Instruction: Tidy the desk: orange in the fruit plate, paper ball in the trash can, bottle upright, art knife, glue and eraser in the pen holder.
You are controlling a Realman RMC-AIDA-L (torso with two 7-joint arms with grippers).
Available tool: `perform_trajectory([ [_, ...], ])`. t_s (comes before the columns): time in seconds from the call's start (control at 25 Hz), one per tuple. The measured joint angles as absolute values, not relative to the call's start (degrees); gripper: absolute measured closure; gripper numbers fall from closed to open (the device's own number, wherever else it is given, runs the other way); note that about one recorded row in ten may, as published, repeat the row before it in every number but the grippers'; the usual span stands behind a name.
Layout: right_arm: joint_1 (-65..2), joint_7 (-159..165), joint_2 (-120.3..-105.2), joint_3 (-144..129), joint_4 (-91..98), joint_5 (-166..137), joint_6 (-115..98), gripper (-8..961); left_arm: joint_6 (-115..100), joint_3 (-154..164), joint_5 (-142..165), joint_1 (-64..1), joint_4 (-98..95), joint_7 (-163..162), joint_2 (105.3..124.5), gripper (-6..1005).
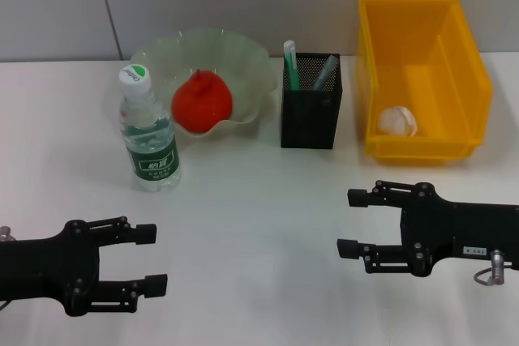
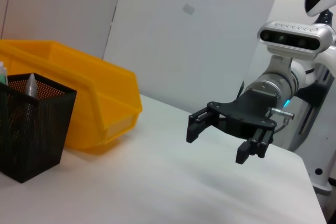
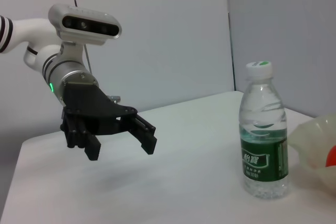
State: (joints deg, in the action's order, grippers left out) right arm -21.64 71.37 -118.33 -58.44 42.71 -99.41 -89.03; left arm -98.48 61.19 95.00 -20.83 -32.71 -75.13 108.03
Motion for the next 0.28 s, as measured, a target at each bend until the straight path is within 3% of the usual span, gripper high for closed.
perform_trajectory([
  [0.28,-21.47,71.28,-118.55,-58.18,42.36,-99.46,-89.21,185,-98.49,61.17,95.10,-20.83,-32.69,-75.09,108.22,181],
])
